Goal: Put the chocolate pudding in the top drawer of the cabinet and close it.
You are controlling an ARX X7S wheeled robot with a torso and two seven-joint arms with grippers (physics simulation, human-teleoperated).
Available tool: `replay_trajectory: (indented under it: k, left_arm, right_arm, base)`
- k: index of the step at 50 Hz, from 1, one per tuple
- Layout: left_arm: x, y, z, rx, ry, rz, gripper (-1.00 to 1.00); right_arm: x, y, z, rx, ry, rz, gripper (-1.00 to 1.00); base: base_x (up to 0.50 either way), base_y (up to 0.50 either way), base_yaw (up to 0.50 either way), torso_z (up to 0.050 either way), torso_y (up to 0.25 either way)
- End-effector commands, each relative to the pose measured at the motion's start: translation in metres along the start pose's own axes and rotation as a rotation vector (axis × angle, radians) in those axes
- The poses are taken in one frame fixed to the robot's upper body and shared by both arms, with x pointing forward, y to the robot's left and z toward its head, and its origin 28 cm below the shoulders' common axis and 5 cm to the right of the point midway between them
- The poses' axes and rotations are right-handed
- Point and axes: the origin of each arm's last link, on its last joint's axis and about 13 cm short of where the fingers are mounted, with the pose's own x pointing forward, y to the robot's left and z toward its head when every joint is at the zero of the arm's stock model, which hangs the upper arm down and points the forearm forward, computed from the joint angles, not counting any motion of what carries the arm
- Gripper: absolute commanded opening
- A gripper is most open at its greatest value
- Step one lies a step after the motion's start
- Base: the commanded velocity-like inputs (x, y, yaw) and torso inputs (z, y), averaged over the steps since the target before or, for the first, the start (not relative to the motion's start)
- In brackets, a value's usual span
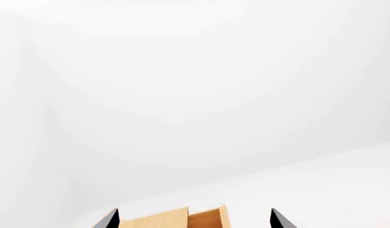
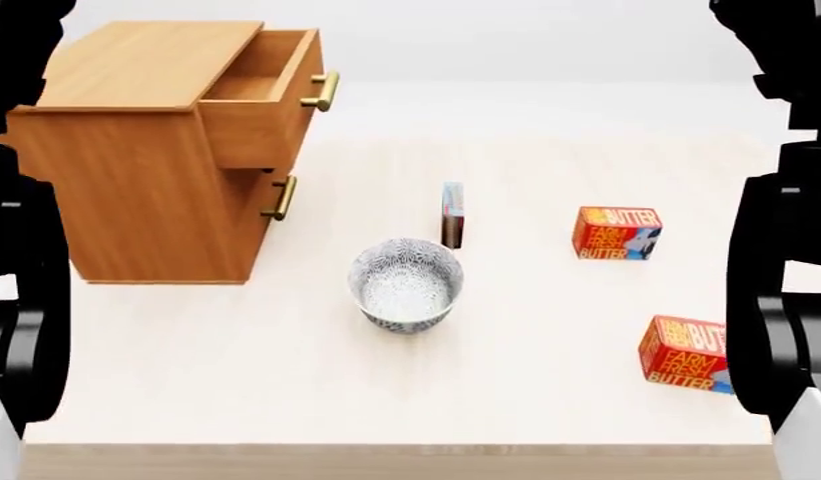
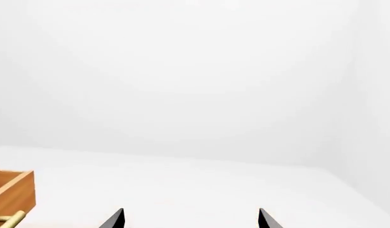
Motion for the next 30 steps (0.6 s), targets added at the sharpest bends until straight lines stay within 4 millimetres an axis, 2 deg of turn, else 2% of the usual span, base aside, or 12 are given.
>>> replay_trajectory:
  k: [1, 30]
  left_arm:
    - [0.0045, 0.0003, 0.003, 0.003, -0.006, 0.005, 1.0]
    - [0.0065, -0.0007, 0.0078, 0.017, -0.008, -0.001, 1.0]
  right_arm:
    - [0.0004, 0.0012, -0.0001, 0.002, 0.005, 0.004, 1.0]
    - [0.0027, 0.002, -0.0044, 0.018, 0.021, 0.01, 1.0]
  base:
    - [0.27, 0.0, 0.0, 0.0, 0.0]
    - [0.28, 0.0, 0.0, 0.0, 0.0]
